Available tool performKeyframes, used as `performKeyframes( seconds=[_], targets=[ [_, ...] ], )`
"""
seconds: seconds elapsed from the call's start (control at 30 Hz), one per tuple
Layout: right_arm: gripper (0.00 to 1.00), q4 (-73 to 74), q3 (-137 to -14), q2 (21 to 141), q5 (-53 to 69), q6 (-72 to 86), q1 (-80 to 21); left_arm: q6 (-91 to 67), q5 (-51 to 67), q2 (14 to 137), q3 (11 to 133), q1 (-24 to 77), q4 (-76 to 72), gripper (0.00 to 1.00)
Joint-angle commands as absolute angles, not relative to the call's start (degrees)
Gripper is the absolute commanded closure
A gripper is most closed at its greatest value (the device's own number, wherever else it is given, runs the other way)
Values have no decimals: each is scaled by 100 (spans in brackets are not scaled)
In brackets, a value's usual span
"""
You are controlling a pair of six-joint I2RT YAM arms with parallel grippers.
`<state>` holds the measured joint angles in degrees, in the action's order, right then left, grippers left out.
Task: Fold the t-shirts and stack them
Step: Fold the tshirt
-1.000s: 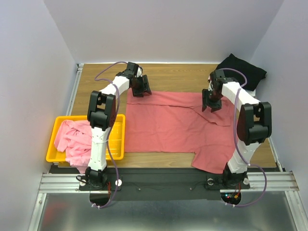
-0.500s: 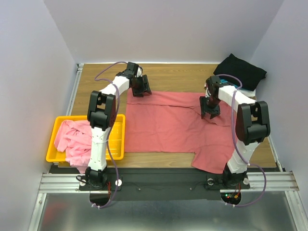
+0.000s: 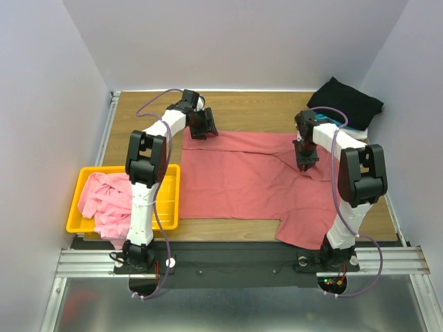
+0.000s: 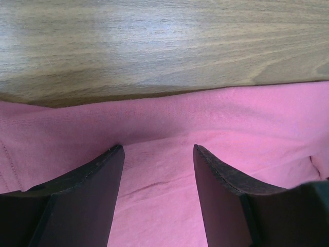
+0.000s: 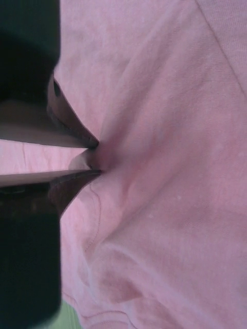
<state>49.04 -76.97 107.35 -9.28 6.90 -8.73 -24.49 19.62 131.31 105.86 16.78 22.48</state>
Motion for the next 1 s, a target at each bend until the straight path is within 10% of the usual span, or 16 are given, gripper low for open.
performKeyframes(
  seconds=[0.0,0.23,0.5,0.97],
  targets=[
    [79,4922,-7980,10802,-1046,659,-932,-2408,1960,12911,10538,1644,2267,32],
    [100,5027,-8305,10819,-1221,773,-932,-2408,1969,12885,10477,1644,2259,32],
    [96,5133,-8780,11188,-1748,896,-870,-2347,1969,12814,10371,1644,2268,32],
    [52,5194,-9501,11189,-1849,635,-703,-2338,1977,12770,10292,1635,2233,32]
  ],
)
